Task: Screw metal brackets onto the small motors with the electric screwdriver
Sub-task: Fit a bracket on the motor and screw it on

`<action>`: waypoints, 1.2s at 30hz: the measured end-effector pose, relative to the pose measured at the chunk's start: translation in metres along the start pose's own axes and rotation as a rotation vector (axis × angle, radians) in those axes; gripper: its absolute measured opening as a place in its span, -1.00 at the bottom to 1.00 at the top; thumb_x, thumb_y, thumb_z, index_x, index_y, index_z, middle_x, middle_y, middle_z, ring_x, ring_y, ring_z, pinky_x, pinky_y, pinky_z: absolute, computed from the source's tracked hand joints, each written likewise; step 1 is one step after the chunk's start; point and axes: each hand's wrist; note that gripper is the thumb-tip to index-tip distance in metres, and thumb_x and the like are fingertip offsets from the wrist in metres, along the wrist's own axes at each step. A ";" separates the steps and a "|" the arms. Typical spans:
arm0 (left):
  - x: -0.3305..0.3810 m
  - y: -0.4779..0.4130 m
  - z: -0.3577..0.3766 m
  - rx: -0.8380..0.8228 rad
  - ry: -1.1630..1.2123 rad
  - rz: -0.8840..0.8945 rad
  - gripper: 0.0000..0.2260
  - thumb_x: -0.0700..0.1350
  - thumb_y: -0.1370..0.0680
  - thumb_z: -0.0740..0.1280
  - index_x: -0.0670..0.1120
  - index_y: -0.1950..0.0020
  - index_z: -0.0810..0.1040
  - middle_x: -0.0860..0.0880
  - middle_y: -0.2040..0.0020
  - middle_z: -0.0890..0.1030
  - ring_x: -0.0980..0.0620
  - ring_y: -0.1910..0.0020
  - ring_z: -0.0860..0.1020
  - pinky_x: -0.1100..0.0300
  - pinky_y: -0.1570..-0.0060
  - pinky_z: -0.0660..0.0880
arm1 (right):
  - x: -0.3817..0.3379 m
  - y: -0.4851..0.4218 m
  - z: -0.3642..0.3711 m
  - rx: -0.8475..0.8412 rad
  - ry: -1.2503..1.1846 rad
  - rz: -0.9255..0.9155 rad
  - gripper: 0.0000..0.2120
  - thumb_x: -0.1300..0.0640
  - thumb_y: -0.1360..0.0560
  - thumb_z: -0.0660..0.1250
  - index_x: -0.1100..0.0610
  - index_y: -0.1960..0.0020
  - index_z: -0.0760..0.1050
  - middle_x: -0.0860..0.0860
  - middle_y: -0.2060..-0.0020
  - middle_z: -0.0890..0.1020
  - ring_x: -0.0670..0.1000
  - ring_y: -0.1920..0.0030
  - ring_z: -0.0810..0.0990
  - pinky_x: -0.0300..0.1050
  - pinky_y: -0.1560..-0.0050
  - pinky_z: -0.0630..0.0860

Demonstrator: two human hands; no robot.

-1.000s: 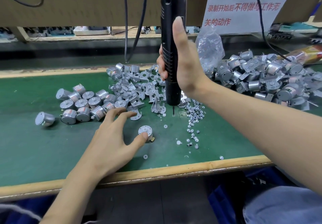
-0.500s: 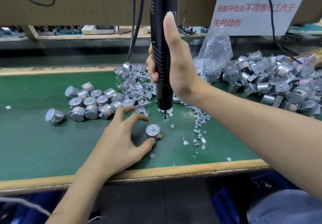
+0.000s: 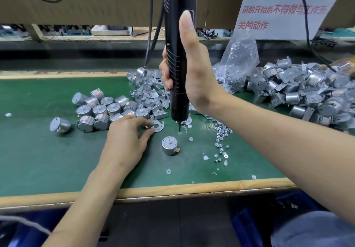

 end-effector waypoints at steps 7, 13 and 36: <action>-0.001 0.007 -0.004 0.096 0.172 -0.081 -0.93 -0.16 -0.47 0.51 0.00 0.09 0.74 0.21 0.50 0.49 0.23 0.38 0.49 0.54 0.27 0.32 | -0.004 0.000 0.005 -0.004 -0.002 -0.013 -0.48 -0.27 -0.55 0.10 0.13 0.34 0.37 0.07 0.51 0.43 0.07 0.51 0.37 -0.16 0.46 0.37; -0.002 0.021 -0.008 0.048 0.360 -0.059 -0.86 -0.10 -0.48 0.50 0.17 0.12 0.71 0.05 0.47 0.48 0.04 0.45 0.42 0.23 0.36 0.43 | -0.011 -0.005 0.000 0.000 0.011 -0.037 -0.48 -0.27 -0.56 0.09 0.15 0.31 0.35 0.06 0.50 0.43 0.07 0.51 0.37 -0.13 0.44 0.38; 0.003 0.029 -0.010 -0.044 0.452 0.080 -0.90 -0.06 -0.43 0.56 0.10 0.13 0.69 0.02 0.37 0.56 0.06 0.47 0.44 0.24 0.43 0.39 | -0.024 0.003 0.001 -0.041 -0.021 -0.021 -0.46 -0.27 -0.55 0.01 0.22 0.15 0.37 0.14 0.43 0.40 0.06 0.50 0.36 -0.11 0.40 0.38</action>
Point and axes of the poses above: each hand's wrist, its own y-axis away from the middle knuckle, its own z-axis out of the palm, x = y × z
